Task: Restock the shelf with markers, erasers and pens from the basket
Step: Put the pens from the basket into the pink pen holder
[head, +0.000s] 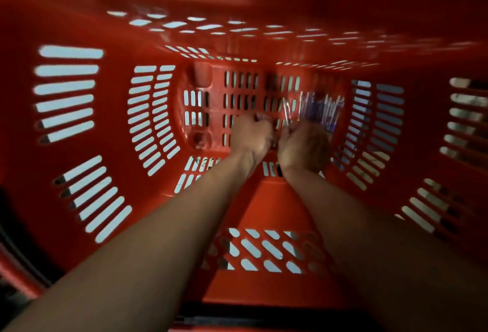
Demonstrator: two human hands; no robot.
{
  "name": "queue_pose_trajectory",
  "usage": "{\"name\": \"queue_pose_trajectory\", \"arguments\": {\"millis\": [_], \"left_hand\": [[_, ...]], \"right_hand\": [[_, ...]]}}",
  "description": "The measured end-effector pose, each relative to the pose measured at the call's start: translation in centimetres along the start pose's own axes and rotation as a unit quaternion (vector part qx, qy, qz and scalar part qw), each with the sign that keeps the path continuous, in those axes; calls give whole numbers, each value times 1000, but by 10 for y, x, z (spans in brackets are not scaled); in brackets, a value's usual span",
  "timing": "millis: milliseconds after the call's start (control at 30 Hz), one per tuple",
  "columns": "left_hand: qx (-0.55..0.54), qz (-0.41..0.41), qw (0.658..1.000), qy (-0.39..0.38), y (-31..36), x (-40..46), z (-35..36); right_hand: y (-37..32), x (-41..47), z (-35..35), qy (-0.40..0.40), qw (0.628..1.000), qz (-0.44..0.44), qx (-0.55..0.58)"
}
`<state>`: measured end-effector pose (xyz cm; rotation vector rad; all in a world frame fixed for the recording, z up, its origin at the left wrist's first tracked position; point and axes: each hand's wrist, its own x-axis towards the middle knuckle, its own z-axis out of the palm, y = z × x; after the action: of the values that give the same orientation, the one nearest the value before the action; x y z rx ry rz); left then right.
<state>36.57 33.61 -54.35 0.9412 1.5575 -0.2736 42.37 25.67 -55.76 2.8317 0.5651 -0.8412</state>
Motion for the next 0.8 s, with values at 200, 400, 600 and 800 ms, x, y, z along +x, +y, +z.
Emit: {"name": "queue_pose_trajectory", "arguments": {"millis": [200, 400, 600, 800], "left_hand": [[25, -5, 1000, -15, 8, 0, -3], [64, 44, 997, 29, 6, -1, -5], [61, 72, 995, 32, 4, -5, -13], [11, 20, 1000, 5, 0, -2, -11]], "right_hand": [[-1, -15, -7, -68, 980, -84, 166], [13, -18, -8, -45, 980, -53, 185], [10, 2, -4, -17, 997, -40, 67], [-3, 1, -2, -22, 994, -1, 104]]}}
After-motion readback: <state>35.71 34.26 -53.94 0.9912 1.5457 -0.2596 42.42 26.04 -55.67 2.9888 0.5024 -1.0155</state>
